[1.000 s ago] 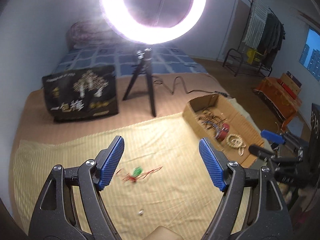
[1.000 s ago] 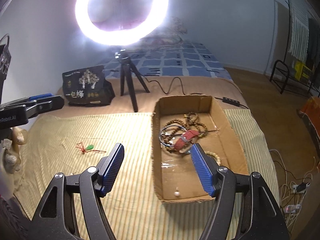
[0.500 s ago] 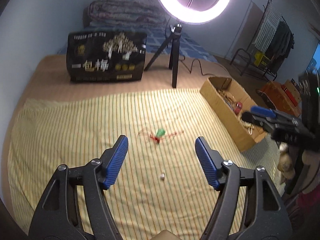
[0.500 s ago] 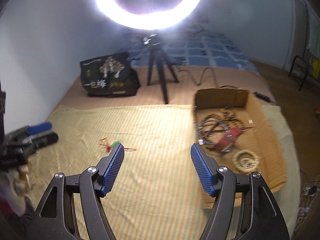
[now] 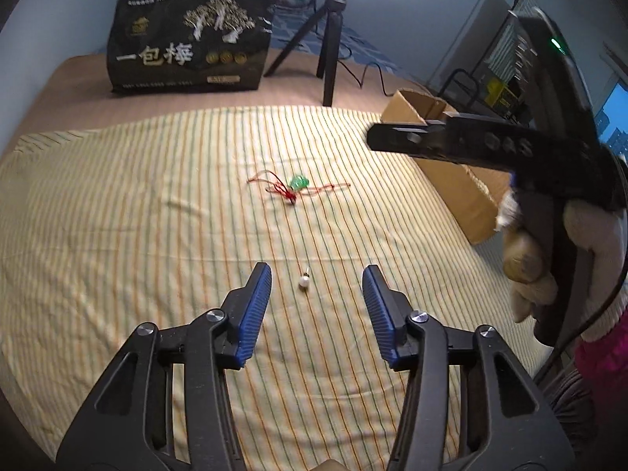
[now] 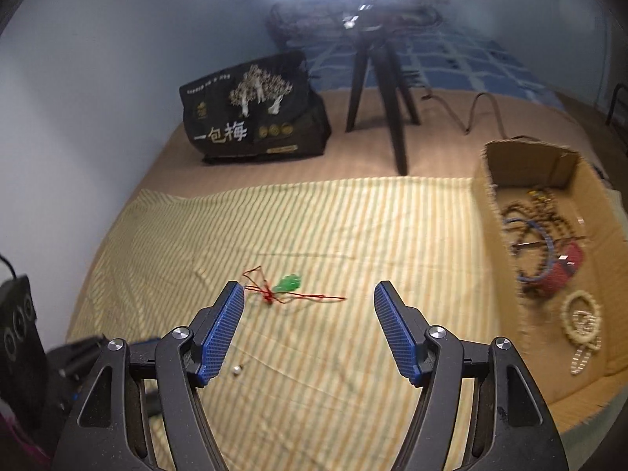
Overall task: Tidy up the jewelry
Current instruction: 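Grasp the second pearl earring with left tool while right tool grasps green jade pendant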
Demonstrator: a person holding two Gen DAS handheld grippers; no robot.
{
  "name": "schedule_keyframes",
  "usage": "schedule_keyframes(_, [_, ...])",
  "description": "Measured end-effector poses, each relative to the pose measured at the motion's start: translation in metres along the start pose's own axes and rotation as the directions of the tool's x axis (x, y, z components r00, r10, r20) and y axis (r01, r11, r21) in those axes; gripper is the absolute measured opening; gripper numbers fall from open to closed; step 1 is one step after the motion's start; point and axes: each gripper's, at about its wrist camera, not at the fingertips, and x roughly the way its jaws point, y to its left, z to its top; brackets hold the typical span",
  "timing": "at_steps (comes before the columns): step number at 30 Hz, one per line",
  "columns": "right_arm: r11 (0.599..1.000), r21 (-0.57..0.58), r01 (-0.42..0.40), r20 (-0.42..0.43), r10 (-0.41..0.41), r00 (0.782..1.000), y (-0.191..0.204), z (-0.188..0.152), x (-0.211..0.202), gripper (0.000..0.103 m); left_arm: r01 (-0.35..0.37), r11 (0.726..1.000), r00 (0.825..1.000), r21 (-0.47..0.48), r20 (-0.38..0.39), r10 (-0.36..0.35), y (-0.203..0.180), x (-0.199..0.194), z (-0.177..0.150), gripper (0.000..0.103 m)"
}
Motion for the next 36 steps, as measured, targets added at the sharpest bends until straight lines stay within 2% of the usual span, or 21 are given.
schedule_keyframes(2, [1.000, 0.006, -0.005, -0.018, 0.005, 1.000, 0.001, 0.001, 0.010, 0.064, 0.007, 1.000, 1.000, 0.004, -0.012, -0.007, 0.000, 0.007, -0.002, 0.045])
schedule_keyframes(3, [1.000, 0.010, -0.010, -0.037, 0.010, 0.999, 0.001, 0.001, 0.018, 0.055, 0.009, 1.000, 1.000, 0.004, -0.016, -0.009, 0.002, 0.009, -0.003, 0.045])
schedule_keyframes(4, [1.000, 0.014, -0.013, -0.047, 0.014, 0.999, 0.000, 0.001, 0.022, 0.051, 0.009, 1.000, 1.000, 0.004, -0.021, -0.009, 0.003, 0.013, -0.003, 0.045])
schedule_keyframes(14, [0.999, -0.008, -0.043, -0.113, 0.042, 0.993, 0.009, 0.003, 0.061, 0.041, 0.023, 1.000, 0.998, 0.007, -0.052, -0.022, 0.008, 0.033, -0.003, 0.036])
schedule_keyframes(23, [0.999, -0.041, -0.019, -0.146, 0.013, 0.989, 0.019, 0.003, 0.087, 0.040, 0.019, 0.999, 0.997, 0.035, -0.071, -0.017, 0.004, 0.044, -0.003, 0.034])
schedule_keyframes(25, [0.998, -0.055, -0.002, -0.151, -0.006, 0.989, 0.021, 0.003, 0.092, 0.040, 0.014, 0.999, 0.997, 0.045, -0.077, -0.011, 0.004, 0.047, -0.003, 0.030])
schedule_keyframes(33, [0.988, -0.143, 0.067, -0.172, -0.091, 0.981, 0.033, 0.001, 0.109, 0.040, 0.011, 0.999, 0.996, 0.042, -0.084, -0.007, 0.008, 0.054, -0.003, 0.029])
schedule_keyframes(36, [0.981, -0.169, 0.092, -0.166, -0.120, 0.979, 0.036, 0.000, 0.111, 0.035, 0.010, 0.999, 0.996, 0.043, -0.084, -0.006, 0.009, 0.056, -0.002, 0.029])
